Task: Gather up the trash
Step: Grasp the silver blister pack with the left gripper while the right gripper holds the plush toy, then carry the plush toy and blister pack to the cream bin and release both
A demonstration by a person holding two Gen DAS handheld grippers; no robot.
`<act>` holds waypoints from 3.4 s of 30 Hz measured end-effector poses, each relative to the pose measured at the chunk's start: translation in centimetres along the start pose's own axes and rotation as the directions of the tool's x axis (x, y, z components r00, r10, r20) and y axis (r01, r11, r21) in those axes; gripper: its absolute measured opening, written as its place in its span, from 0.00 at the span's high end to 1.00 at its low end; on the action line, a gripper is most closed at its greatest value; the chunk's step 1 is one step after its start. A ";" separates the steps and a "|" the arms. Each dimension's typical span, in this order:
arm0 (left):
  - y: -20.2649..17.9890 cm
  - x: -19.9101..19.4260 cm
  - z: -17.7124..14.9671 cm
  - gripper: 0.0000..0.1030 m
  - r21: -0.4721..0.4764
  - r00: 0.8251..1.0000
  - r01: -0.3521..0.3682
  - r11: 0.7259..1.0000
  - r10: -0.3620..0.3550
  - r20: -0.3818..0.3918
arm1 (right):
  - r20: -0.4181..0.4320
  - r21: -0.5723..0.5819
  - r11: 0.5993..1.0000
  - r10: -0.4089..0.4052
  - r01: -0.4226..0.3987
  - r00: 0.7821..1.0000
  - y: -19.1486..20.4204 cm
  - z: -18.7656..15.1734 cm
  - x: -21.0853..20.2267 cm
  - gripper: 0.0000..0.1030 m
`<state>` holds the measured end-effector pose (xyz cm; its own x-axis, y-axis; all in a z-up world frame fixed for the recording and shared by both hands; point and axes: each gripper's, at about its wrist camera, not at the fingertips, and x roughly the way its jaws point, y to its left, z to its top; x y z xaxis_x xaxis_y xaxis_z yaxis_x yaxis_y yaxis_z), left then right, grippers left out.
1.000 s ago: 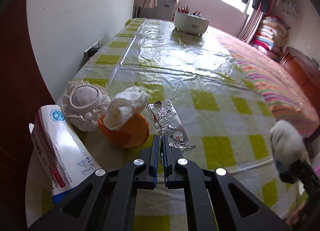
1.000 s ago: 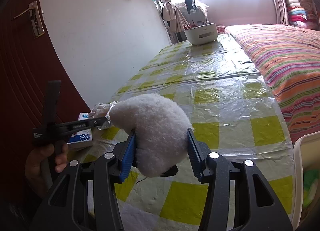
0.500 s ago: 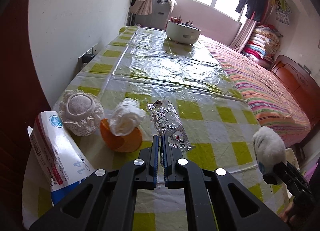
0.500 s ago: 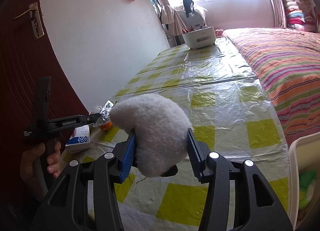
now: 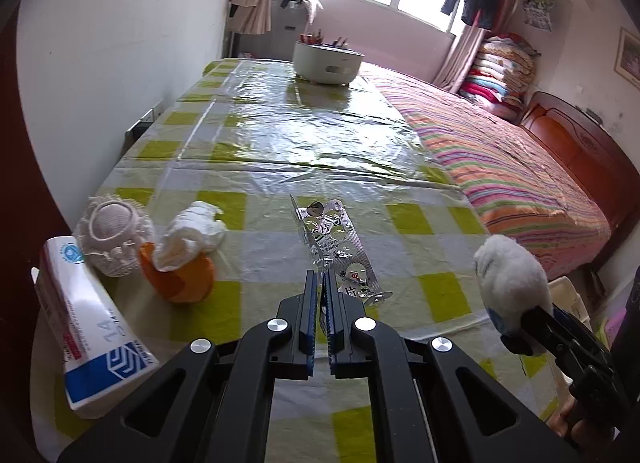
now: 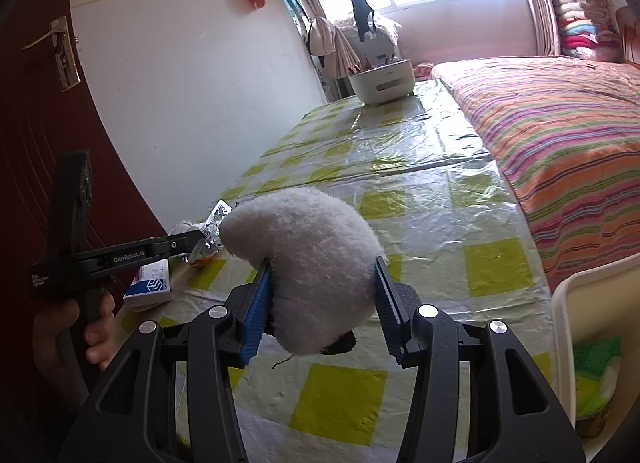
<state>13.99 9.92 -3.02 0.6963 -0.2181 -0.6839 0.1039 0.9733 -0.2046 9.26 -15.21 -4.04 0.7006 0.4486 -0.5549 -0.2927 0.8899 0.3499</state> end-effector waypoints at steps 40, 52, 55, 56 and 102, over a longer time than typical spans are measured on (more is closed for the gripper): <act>-13.1 0.4 -2.2 0.96 0.212 0.985 0.174 0.962 -0.166 -0.053 | 0.096 0.152 0.973 -0.189 0.173 0.977 -8.1 -1.0 -6.4 0.54; -17.2 0.4 -3.2 0.96 0.269 0.974 0.224 0.937 -0.210 -0.082 | 0.113 0.226 0.946 -0.261 0.231 0.959 -11.8 -1.9 -8.9 0.54; -18.1 0.4 -3.5 0.96 0.281 0.972 0.235 0.930 -0.219 -0.089 | 0.115 0.238 0.940 -0.278 0.245 0.954 -12.5 -2.2 -9.4 0.54; -18.5 0.4 -3.5 0.96 0.285 0.971 0.239 0.928 -0.223 -0.091 | 0.115 0.243 0.938 -0.282 0.248 0.952 -12.8 -2.2 -9.6 0.54; -30.6 2.4 -8.7 0.96 0.410 0.921 0.383 0.828 -0.309 -0.237 | 0.129 0.506 0.729 -0.592 0.461 0.796 -22.1 -6.1 -18.2 0.51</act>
<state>6.35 -21.06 -4.49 0.4411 -0.5185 -0.7326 0.6443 0.7512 -0.1438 -1.02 -42.50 -6.28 0.8145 -0.1804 -0.5514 0.4384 0.8140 0.3812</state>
